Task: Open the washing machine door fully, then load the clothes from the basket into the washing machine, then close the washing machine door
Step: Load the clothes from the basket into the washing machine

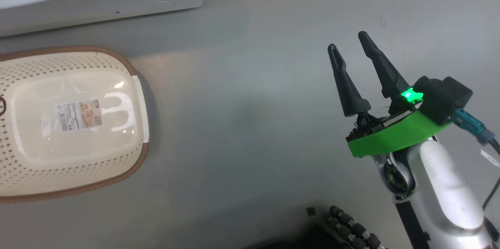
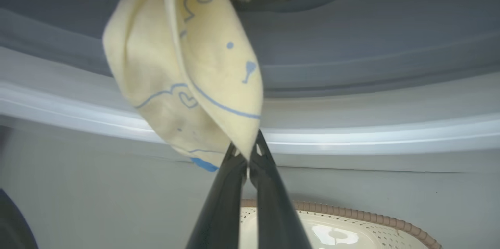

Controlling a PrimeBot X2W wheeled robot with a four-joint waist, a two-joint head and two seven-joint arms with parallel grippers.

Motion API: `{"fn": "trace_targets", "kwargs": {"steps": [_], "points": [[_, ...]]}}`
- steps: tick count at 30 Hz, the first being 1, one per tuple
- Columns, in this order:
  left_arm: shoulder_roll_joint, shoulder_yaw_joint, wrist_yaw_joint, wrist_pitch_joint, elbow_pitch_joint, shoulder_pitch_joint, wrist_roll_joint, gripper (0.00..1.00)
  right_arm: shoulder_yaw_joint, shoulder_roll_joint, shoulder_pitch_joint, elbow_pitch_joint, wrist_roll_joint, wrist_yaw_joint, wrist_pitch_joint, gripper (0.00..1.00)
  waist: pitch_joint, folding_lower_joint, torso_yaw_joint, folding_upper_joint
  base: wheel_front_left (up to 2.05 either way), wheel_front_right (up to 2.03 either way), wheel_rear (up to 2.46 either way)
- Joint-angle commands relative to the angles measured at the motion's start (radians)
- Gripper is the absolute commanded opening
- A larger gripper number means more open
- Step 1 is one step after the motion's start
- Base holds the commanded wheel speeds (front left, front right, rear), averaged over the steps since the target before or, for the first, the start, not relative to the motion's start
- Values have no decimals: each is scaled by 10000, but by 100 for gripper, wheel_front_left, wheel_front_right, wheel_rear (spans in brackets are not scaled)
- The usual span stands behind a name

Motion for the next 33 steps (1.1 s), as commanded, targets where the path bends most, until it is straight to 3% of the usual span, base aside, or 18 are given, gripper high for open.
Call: {"fn": "trace_targets", "kwargs": {"steps": [1,9,13,19,33], "points": [[800,328,835,307,-804,53,79,0,79,-56,131,-303,15,-29,-66,100,-23,0,95,0,0,0,0],[1766,505,1093,1670,-3754,167,130,0,132,-56,82,-328,87,-29,-66,100,5,0,154,0,0,0,0],[2261,594,1059,2168,-4399,-169,247,0,241,-56,-15,-356,212,-29,-66,100,148,0,-52,0,0,0,0],[2709,583,755,2550,-4113,-824,348,0,358,-56,-112,-290,424,-29,-66,100,368,0,-475,0,0,0,0],[3408,228,-704,3133,-2242,-3570,585,0,622,-56,-268,-444,953,-29,-66,100,1308,0,-1539,0,0,0,0]]}}
